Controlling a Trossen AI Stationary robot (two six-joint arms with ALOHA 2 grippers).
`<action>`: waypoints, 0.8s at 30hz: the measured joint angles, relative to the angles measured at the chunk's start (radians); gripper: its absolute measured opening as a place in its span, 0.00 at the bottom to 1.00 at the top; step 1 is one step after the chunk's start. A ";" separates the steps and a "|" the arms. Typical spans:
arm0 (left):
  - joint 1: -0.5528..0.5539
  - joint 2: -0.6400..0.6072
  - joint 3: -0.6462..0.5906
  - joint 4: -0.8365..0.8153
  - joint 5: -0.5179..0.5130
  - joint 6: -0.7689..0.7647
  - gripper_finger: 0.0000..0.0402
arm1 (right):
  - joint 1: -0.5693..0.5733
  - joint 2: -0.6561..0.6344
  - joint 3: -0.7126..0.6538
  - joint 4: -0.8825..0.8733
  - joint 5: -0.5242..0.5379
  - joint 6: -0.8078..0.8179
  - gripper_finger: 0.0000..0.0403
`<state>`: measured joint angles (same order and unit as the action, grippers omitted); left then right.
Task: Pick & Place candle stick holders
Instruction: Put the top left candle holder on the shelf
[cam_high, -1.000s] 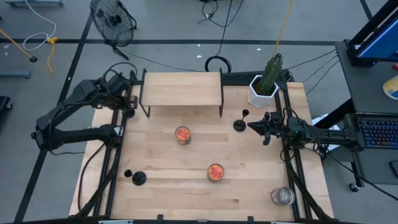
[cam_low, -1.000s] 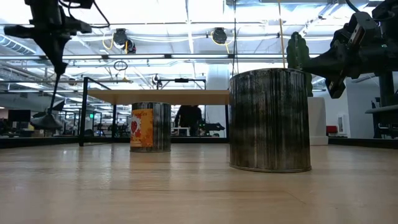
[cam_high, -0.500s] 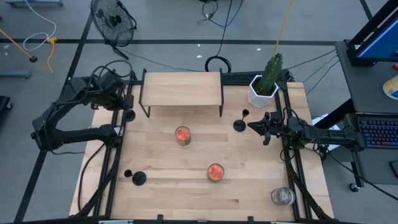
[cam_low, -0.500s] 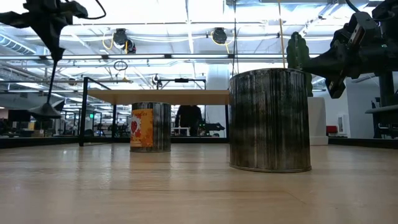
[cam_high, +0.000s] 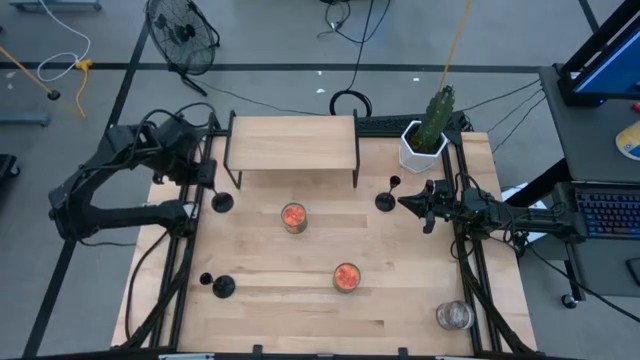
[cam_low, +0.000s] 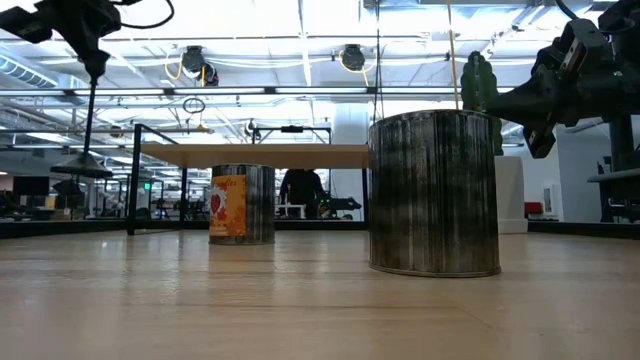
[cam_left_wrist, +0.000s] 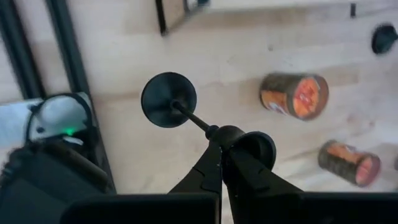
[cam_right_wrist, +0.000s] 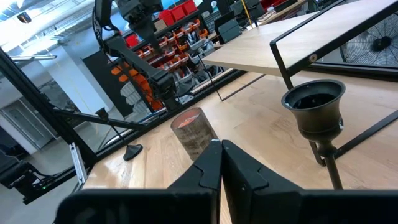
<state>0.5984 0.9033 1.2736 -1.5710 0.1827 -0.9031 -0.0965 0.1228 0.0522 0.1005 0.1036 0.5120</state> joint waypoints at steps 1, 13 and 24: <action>-0.013 0.000 0.000 0.000 0.007 -0.008 0.01 | 0.000 0.000 0.000 0.000 0.000 0.000 0.01; -0.177 0.027 0.000 0.229 0.074 -0.105 0.01 | 0.000 0.000 0.000 0.000 0.000 0.000 0.01; -0.247 0.169 0.173 0.341 0.052 -0.057 0.01 | 0.000 0.000 0.000 0.000 0.000 0.000 0.01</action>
<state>0.3510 1.0719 1.4470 -1.2299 0.2350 -0.9601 -0.0967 0.1230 0.0525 0.1005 0.1036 0.5121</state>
